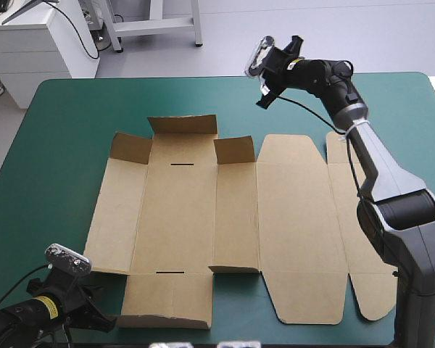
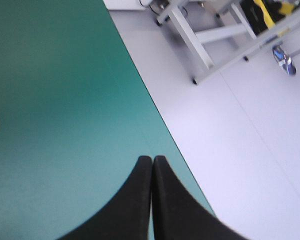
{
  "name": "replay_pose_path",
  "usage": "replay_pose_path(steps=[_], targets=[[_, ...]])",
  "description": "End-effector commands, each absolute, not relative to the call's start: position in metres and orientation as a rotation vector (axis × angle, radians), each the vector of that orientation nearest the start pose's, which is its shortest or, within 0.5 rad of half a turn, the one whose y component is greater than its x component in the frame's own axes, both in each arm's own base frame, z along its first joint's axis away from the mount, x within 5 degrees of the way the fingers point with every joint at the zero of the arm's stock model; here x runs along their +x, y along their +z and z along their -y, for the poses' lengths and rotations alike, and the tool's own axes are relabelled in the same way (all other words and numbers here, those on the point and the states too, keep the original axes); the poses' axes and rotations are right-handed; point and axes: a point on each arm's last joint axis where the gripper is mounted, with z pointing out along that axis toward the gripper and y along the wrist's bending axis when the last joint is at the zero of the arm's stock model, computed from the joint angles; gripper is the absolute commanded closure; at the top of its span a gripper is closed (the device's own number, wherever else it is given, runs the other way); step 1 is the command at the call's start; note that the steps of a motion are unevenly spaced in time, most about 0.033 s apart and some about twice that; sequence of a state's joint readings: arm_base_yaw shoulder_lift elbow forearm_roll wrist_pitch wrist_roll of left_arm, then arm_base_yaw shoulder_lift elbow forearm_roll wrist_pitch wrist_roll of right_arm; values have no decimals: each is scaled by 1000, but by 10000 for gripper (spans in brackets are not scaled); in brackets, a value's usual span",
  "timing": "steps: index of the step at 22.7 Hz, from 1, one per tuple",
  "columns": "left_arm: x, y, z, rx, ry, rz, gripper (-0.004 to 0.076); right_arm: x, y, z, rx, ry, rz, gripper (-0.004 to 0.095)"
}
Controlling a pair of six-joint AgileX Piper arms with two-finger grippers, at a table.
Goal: Fold the box
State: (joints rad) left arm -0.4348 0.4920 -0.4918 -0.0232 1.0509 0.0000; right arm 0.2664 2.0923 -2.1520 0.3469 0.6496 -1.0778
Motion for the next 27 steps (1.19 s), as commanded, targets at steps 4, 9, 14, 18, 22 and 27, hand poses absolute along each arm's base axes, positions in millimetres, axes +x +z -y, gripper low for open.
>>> replay_pose_path(steps=[4,9,14,18,22,27], targets=[[66,268,33,534,-219,-2431,731,465,416,-79,-735,-179,-1837,923],[67,268,32,537,-202,-2429,731,465,405,-24,-497,-207,-2074,923],[67,268,32,537,-202,-2429,731,449,400,16,-352,-189,-2278,923],[67,268,32,538,-199,-2428,731,423,421,26,-295,-149,-2323,923],[67,268,32,538,-200,-2427,731,388,451,23,-302,-142,-2343,923],[67,268,32,538,-198,-2427,731,343,486,14,-286,-75,-2263,923]])
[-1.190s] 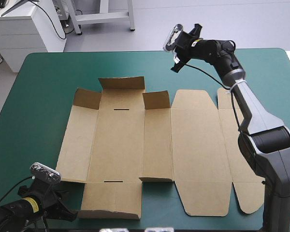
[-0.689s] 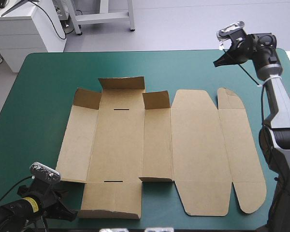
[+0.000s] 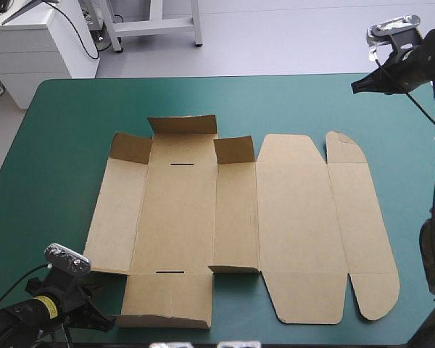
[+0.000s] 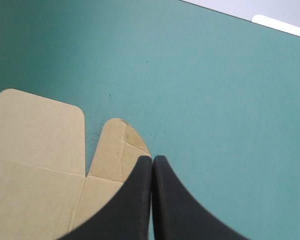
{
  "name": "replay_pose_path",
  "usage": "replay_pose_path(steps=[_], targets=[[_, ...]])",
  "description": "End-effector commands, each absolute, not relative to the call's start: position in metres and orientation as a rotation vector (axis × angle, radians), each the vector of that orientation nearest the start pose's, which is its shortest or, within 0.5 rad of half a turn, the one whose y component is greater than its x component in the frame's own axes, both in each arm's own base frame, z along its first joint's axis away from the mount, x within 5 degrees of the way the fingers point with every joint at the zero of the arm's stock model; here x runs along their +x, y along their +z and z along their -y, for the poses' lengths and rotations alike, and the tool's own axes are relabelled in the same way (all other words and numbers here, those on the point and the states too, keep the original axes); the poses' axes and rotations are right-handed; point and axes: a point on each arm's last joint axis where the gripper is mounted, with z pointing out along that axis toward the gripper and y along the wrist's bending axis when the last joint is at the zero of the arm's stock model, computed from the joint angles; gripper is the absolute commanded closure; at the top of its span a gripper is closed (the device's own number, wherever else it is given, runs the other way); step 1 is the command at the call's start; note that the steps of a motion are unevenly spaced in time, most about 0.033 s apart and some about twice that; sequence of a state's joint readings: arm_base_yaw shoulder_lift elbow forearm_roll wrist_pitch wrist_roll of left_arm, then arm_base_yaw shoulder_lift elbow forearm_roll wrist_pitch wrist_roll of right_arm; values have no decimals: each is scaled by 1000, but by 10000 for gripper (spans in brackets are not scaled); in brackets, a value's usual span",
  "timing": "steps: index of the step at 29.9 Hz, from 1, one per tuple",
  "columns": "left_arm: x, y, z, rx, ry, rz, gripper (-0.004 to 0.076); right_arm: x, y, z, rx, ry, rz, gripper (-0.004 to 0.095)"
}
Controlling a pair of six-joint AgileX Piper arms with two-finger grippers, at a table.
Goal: Fold the box
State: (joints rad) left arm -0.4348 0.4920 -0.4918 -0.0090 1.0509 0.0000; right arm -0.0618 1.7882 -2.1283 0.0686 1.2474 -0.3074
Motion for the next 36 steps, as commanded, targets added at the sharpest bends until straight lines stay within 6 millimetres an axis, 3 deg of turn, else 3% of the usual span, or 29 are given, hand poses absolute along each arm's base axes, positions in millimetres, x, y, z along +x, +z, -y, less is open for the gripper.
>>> replay_pose_path(steps=[1,4,8,14,29,36], targets=[[67,268,32,538,-197,-2427,731,337,489,14,-280,-73,-2258,923],[67,268,32,540,-187,-2425,731,317,492,12,-279,-72,-2262,923],[67,268,32,540,-187,-2425,731,289,480,11,-290,-65,-2313,923],[67,268,32,540,-187,-2425,731,243,466,7,-273,-58,-2251,923],[67,268,32,540,-187,-2425,731,132,376,-12,-367,73,-2233,923],[67,273,33,531,-217,-2412,731,101,353,-14,-426,25,-2175,923]])
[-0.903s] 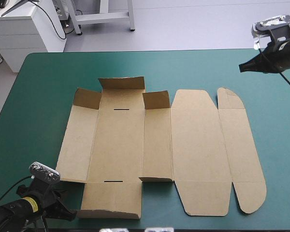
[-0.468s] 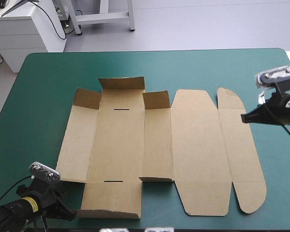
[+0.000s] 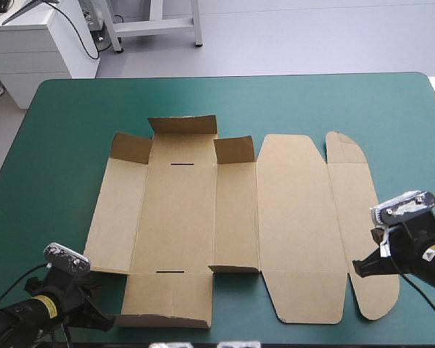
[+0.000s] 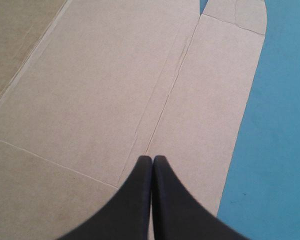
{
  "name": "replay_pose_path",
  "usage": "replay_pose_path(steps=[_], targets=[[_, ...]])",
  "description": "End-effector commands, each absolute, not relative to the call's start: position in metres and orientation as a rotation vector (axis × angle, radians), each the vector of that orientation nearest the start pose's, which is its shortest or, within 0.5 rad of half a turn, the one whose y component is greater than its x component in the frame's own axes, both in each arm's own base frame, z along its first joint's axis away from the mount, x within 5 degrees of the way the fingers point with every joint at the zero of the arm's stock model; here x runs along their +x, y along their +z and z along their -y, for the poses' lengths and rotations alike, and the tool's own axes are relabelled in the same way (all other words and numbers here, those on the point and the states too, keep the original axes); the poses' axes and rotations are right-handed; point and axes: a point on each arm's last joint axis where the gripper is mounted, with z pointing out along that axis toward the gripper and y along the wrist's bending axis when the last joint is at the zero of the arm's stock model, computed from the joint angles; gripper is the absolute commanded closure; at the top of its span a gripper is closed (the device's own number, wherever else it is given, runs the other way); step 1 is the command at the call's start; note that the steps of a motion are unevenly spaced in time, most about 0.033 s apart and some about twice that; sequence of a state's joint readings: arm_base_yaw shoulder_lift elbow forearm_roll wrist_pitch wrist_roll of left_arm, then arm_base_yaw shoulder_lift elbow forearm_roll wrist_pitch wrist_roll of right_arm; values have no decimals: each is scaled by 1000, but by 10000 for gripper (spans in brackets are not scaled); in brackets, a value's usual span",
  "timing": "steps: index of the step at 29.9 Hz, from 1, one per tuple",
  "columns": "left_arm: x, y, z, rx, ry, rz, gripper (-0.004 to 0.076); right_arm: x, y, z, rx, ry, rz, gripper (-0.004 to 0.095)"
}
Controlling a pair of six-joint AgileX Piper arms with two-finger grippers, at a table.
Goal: Fold the box
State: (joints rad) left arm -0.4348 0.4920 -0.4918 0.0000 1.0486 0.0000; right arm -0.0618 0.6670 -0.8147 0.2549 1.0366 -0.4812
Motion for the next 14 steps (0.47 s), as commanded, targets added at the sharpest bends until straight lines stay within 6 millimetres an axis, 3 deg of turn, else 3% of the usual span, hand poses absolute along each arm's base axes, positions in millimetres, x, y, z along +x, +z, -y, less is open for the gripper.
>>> replay_pose_path(steps=[1,14], targets=[[66,276,34,528,-230,-2410,731,99,353,-14,-423,20,-2160,924],[52,362,28,423,-319,-2238,731,97,353,-13,-413,9,-2131,924]])
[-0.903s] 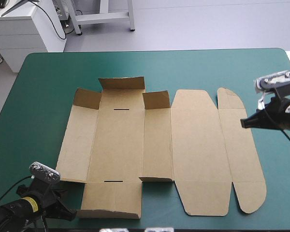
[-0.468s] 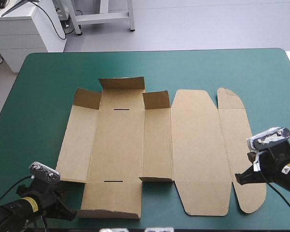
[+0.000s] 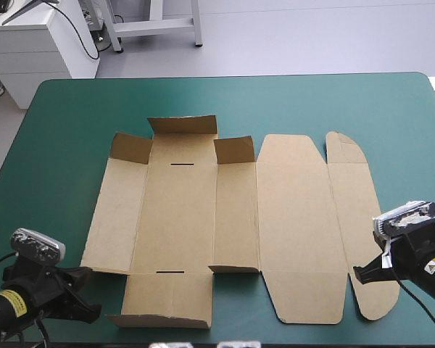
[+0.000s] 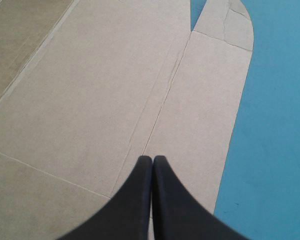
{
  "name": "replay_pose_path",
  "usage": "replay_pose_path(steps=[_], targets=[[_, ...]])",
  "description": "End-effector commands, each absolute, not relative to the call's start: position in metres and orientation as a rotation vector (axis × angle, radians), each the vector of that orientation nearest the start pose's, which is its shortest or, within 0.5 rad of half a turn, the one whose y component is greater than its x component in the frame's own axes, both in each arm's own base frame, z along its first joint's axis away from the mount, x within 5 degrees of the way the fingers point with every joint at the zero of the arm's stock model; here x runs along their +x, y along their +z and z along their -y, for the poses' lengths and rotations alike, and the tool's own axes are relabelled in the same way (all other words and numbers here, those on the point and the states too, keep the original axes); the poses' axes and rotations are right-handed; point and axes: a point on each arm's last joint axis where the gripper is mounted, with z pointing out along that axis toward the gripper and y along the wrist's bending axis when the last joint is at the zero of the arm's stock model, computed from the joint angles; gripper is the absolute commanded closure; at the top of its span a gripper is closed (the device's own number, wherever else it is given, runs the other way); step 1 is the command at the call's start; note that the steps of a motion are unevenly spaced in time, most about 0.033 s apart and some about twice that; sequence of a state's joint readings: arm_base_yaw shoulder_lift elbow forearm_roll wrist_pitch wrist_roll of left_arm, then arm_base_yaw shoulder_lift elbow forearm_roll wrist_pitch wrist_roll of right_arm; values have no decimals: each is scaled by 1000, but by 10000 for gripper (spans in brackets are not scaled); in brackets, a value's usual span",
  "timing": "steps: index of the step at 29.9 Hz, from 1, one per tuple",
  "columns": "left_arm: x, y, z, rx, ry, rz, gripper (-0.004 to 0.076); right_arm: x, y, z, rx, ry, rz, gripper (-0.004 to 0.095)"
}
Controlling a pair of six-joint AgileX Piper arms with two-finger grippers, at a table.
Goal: Fold the box
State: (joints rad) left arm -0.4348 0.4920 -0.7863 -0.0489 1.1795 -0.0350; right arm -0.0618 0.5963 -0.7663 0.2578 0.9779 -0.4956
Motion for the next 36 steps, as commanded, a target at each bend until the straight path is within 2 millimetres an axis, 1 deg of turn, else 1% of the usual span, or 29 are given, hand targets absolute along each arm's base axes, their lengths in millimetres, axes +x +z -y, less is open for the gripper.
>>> replay_pose_path(steps=[1,5,8,11,15,19,22,27,31,36], targets=[[52,367,27,418,-308,-2212,731,97,353,-13,-413,9,-2131,924],[57,373,25,347,-286,-2178,731,97,353,-13,-413,9,-2131,924],[68,372,28,330,-270,-2196,729,97,353,-13,-413,9,-2131,924],[83,370,40,383,-304,-2217,711,97,353,-13,-413,9,-2131,924],[108,363,60,474,-372,-2255,708,97,353,-13,-413,9,-2131,924],[135,358,73,551,-331,-2325,708,97,353,-14,-413,12,-2132,924],[150,360,82,603,-343,-2336,708,97,353,-14,-415,13,-2136,924],[170,368,90,649,-317,-2336,708,96,352,-14,-418,16,-2144,924],[180,371,86,643,-290,-2357,707,96,352,-14,-418,16,-2144,924],[182,369,63,586,-216,-2440,708,96,352,-14,-418,16,-2144,924]])
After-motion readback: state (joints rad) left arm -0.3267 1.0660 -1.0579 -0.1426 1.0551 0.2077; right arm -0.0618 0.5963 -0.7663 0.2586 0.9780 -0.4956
